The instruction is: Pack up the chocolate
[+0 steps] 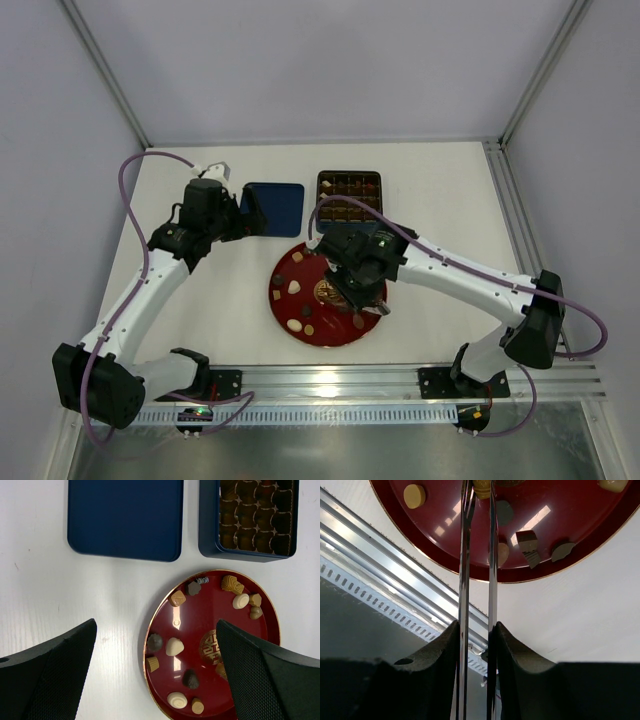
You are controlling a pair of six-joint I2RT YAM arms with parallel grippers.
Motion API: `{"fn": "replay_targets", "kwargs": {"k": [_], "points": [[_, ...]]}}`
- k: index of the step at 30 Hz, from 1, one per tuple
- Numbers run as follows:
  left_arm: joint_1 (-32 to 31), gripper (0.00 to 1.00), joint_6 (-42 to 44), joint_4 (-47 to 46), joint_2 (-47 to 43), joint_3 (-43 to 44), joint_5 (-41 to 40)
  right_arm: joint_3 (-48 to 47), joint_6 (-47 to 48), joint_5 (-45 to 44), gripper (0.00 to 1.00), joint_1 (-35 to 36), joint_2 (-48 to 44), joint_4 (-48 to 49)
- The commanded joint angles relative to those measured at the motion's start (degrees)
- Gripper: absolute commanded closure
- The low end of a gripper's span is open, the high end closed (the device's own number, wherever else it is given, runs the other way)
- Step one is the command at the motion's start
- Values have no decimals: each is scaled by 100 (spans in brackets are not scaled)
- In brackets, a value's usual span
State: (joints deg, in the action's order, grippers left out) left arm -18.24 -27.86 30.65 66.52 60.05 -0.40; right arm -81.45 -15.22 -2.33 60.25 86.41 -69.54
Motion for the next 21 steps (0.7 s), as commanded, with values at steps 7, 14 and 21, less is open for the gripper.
{"fn": "replay_targets", "kwargs": {"k": [7, 14, 21], "points": [[31, 0, 43, -121, -96, 33, -12, -942, 371, 127, 65, -952, 112, 151], [40, 0, 52, -121, -69, 50, 14, -1882, 714, 162, 65, -2121, 657, 388], [40, 0, 52, -130, -60, 50, 14, -3200, 740, 435, 65, -2939, 1755, 652]]}}
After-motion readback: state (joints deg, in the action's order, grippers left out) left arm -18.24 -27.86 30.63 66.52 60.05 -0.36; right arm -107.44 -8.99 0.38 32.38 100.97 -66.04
